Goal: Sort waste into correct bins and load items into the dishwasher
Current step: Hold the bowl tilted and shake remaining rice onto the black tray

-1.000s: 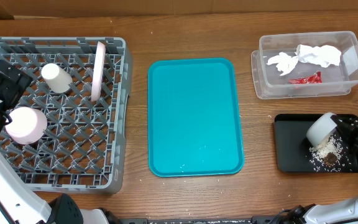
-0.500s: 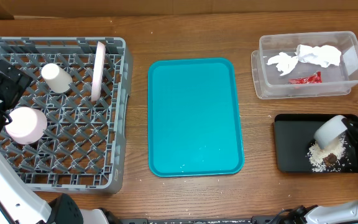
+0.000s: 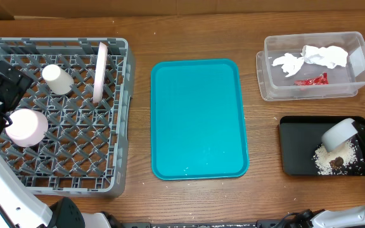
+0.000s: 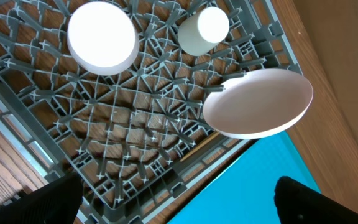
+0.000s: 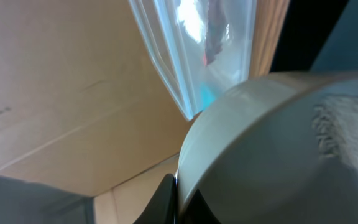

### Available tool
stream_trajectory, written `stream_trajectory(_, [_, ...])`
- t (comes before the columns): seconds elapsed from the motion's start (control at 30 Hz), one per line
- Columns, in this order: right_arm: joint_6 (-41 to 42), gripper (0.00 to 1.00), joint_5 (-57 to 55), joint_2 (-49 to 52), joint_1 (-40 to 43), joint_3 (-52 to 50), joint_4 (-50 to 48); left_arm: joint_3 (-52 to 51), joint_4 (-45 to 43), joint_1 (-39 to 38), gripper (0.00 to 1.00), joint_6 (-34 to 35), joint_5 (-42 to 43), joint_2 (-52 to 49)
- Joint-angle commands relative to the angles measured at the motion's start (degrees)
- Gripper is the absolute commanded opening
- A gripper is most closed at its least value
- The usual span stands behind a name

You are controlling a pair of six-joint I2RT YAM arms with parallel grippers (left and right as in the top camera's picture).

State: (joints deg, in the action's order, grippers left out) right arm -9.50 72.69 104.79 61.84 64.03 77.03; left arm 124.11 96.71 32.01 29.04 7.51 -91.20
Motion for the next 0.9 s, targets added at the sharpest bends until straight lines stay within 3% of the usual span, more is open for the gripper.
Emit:
stream_trajectory(0.0, [-3.76,0.04,3.52,0.07,0.31,0.04,-1.55,0.04,0.09,0.22,1.00,0.98,0.42,-0.31])
stream_trajectory(0.1, [1.92,0.04,2.95,0.07,0.39,0.04,-4.48,0.04,0.09,0.22,1.00,0.98,0.42,-0.31])
stream_trajectory(0.23, [-4.92,0.04,7.58,0.07,0.39,0.04,-1.40,0.04,0.09,0.22,1.00,0.98,0.42,-0.31])
stream_trajectory(0.37, [4.39,0.04,4.52,0.09,0.44,0.04,-6.73,0.04,0.09,0.22,1.00,0.98,0.42,-0.31])
stream_trajectory(0.5, [-0.85,0.04,5.51,0.09,0.44,0.04,-7.54,0.04,0.09,0.22,1.00,0.98,0.42,-0.31])
stream_trajectory(0.6, [6.12,0.04,1.99,0.09,0.44,0.04,-8.74,0.04,0.09,0.22,1.00,0.98,0.42,-0.31])
stream_trajectory(0.73, [-1.22,0.04,3.26,0.09,0.52,0.04,-4.61,0.04,0.09,0.22,1.00,0.98,0.42,-0.31])
stream_trajectory(0.87, [6.47,0.04,3.21,0.09,1.33,0.04,-8.94,0.04,0.09,0.22,1.00,0.96,0.42,-0.31])
